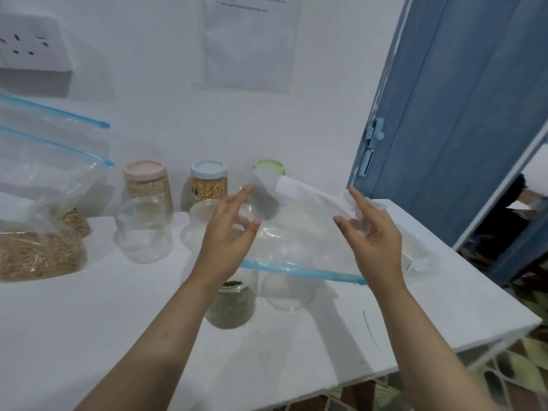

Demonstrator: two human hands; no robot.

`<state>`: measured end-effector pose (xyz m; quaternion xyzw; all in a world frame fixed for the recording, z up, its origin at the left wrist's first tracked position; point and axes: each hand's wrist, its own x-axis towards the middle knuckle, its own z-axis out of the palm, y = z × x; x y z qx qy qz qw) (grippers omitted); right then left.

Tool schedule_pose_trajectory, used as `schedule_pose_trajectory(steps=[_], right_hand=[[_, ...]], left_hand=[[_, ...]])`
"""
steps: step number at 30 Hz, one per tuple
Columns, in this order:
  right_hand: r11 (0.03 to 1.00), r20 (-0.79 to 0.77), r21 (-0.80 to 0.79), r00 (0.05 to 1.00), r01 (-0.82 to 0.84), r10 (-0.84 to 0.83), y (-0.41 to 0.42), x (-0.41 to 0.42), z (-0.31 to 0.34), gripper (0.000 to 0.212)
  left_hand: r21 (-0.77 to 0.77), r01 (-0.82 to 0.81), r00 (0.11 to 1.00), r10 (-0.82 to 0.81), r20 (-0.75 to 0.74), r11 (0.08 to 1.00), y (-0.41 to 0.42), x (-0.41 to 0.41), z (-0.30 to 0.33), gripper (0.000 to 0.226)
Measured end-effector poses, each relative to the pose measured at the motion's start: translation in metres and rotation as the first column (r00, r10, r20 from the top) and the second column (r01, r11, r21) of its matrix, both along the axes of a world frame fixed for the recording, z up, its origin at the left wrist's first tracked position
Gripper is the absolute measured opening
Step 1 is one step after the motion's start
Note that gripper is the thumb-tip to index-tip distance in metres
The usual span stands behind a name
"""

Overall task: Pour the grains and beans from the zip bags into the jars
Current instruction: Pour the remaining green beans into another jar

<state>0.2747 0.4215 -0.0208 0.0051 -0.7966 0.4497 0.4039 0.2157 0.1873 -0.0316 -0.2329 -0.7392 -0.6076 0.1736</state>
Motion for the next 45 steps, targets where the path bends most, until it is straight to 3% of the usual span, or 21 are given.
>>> schedule_pose_trajectory(steps=[3,6,9,11,14,17,19,22,25,29,31,35,40,43,45], right_hand=[[1.0,0.123,0.022,0.992,0.014,-0.016,0.028,-0.007,0.001,0.048],[1.0,0.293,-0.01,0.956,-0.017,0.019,0.07,-0.023,0.005,0.045],[0.991,0.474,0.002,0.873,-0.133,0.117,0.119,-0.037,0.002,0.048],[0.981,0.508,0.01,0.846,-0.193,0.162,0.151,-0.045,-0.007,0.046],[0.973,0.446,0.074,0.88,-0.219,0.164,0.19,-0.057,-0.025,0.036],[0.914,0.36,0.271,0.912,-0.303,0.195,0.208,-0.067,-0.039,0.061],[0.884,0.304,0.305,0.916,-0.354,0.262,0.208,-0.073,-0.037,0.063],[0.872,0.24,0.257,0.902,-0.416,0.359,0.202,-0.082,-0.025,0.048],[0.869,0.101,-0.019,0.863,-0.495,0.495,0.188,-0.078,-0.007,0.028],[0.828,-0.057,-0.306,0.877,-0.471,0.478,0.167,-0.078,0.029,0.028],[0.782,-0.075,-0.403,0.869,-0.475,0.49,0.16,-0.084,0.045,0.049],[0.752,0.092,-0.557,0.874,-0.353,0.478,0.159,-0.103,0.051,0.062],[0.739,0.228,-0.642,0.868,-0.206,0.441,0.172,-0.113,0.026,0.066],[0.732,0.288,-0.668,0.861,-0.134,0.42,0.176,-0.113,0.001,0.067],[0.727,0.311,-0.679,0.857,-0.102,0.411,0.177,-0.112,-0.012,0.066]], left_hand=[[0.067,0.083,0.992,-0.089,0.092,0.994,0.026,-0.004,0.0,0.063],[0.101,0.099,0.991,-0.108,0.08,0.99,0.059,-0.013,-0.002,0.052],[0.201,0.001,0.988,-0.032,0.152,0.98,0.098,-0.022,-0.008,0.045],[0.299,-0.094,0.977,0.029,0.213,0.95,0.123,-0.025,-0.013,0.043],[0.421,-0.239,0.938,0.096,0.332,0.875,0.15,-0.032,-0.016,0.039],[0.552,-0.304,0.899,0.042,0.436,0.777,0.168,-0.038,-0.011,0.034],[0.619,-0.336,0.886,0.015,0.464,0.71,0.172,-0.039,-0.004,0.028],[0.677,-0.356,0.874,-0.027,0.485,0.644,0.174,-0.034,0.009,0.025],[0.725,-0.321,0.874,-0.105,0.475,0.609,0.172,-0.029,0.025,0.01],[0.676,-0.251,0.926,-0.031,0.376,0.693,0.17,-0.032,0.042,0.038],[0.619,-0.256,0.944,0.054,0.325,0.742,0.172,-0.035,0.044,0.046],[0.57,-0.194,0.97,0.068,0.235,0.798,0.173,-0.045,0.031,0.049],[0.266,-0.26,0.966,0.25,0.071,0.928,0.18,-0.043,-0.007,0.062],[0.096,-0.334,0.941,0.328,0.079,0.938,0.176,-0.05,-0.041,0.038],[0.041,-0.381,0.92,0.375,0.115,0.923,0.178,-0.053,-0.053,0.052]])
